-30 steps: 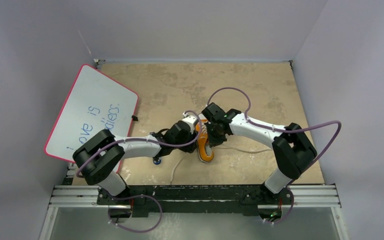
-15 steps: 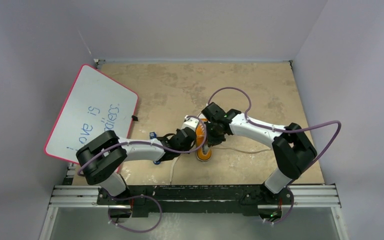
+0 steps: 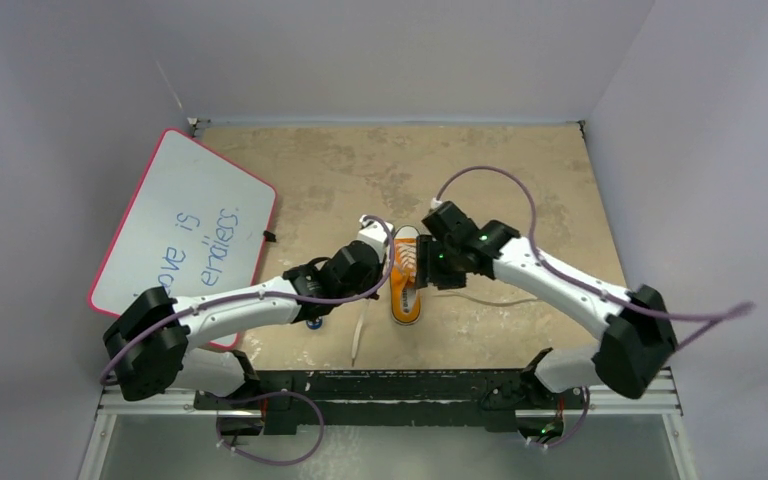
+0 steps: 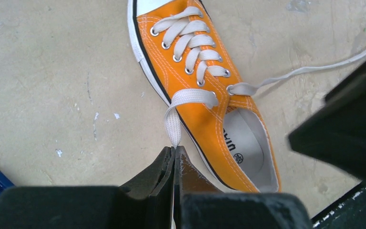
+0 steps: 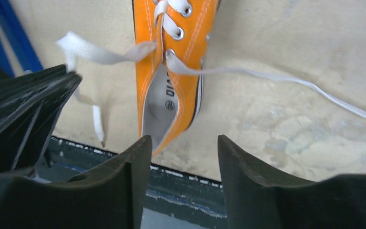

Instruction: Tie the shoes

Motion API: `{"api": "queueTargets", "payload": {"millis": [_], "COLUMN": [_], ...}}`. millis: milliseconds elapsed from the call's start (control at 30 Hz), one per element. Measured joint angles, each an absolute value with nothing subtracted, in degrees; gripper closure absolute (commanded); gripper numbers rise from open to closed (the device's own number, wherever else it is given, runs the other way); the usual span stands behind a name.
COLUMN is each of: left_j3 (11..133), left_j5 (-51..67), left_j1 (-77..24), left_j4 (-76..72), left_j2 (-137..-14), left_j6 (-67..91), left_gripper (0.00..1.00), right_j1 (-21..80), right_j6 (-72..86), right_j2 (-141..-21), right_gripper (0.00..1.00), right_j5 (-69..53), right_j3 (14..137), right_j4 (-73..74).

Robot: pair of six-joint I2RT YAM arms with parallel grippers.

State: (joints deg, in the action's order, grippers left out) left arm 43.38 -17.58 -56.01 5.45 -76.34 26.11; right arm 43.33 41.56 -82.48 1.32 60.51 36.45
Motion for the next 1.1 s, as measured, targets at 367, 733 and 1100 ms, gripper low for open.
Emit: {"api": "queueTargets", "payload": {"millis": [367, 733, 1100], "left_j3": [45.12, 44.49, 44.56], "left_j5": [-13.45, -12.1, -12.05], "left_j1": [-56.01, -56.01, -56.01], "left_j4": [6.09, -1.91, -0.56], "left_j2": [-77.08, -76.77, -77.89], "left_j6": [22.28, 12.97, 12.82], "left_gripper": [1.0, 1.0, 1.0], "right_j1": [14.79, 9.1, 7.09], "right_j6": [47.66, 62.74, 60.55], "right_j2": [-69.78, -72.53, -76.99], "right_gripper": [0.21, 0.27, 0.3], "right_j5": [2.96, 3.6, 4.8], "right_j3": [56.75, 48.25, 44.71], "right_j4": [48.51, 49.28, 44.38]}}
